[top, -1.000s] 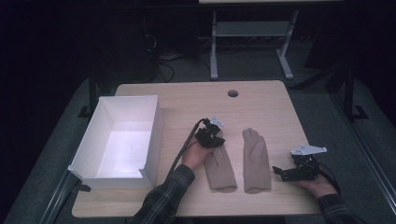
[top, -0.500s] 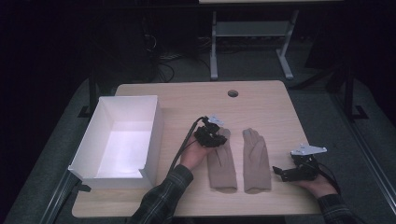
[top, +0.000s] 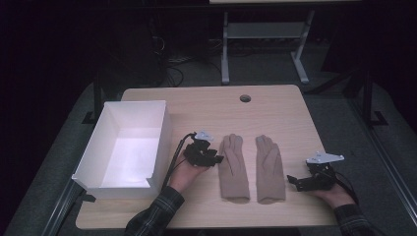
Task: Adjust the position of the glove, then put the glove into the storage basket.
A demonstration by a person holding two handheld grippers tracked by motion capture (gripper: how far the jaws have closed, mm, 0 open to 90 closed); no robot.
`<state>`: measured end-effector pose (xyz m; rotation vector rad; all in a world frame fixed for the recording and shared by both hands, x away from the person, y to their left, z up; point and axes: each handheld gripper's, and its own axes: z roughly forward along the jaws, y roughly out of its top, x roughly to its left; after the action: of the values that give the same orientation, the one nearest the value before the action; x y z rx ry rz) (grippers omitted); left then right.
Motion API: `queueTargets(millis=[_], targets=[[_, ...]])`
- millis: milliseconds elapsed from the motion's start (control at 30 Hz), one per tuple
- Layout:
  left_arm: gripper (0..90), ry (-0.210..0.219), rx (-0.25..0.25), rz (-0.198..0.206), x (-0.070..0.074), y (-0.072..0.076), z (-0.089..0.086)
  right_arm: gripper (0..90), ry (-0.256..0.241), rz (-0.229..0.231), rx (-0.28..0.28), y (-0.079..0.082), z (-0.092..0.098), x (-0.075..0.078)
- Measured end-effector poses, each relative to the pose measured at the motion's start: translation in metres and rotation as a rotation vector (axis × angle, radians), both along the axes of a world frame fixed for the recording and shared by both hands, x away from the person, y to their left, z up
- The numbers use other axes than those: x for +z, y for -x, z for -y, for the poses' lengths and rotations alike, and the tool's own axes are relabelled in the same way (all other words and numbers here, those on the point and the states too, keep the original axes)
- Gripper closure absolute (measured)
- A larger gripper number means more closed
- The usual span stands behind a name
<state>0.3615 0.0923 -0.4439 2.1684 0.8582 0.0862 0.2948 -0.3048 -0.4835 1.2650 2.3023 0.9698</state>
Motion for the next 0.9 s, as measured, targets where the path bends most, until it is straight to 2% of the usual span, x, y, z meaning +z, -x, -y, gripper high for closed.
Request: queueTargets(millis=[133, 233, 500, 667, 833, 900], targets=[[54.1, -0.005, 0.006, 0.016, -0.006, -0.002, -0.001, 2.5, 0.000, 0.000, 0.000, 0.000, 0.000, 0.000], [53.7, 0.002, 0.006, 0.009, -0.009, -0.005, 0.002, 2.5, -0.001, -0.001, -0.008, 0.000, -0.001, 0.000], [53.2, -0.080, 0.003, 0.021, -0.020, -0.002, 0.015, 2.5, -0.001, 0.000, 0.000, 0.001, -0.001, 0.000], [54.7, -0.080, 0.006, 0.029, -0.021, -0.002, 0.015, 2.4, 0.001, 0.001, 0.005, 0.001, -0.001, 0.000], [77.0, -0.052, -0.016, -0.010, -0.021, -0.004, 0.013, 2.6, 0.001, -0.003, 0.009, 0.001, -0.002, 0.000], [85.7, -0.051, -0.022, -0.006, -0.020, -0.005, 0.014, 9.4, 0.006, -0.008, 0.025, 0.001, -0.003, 0.002]])
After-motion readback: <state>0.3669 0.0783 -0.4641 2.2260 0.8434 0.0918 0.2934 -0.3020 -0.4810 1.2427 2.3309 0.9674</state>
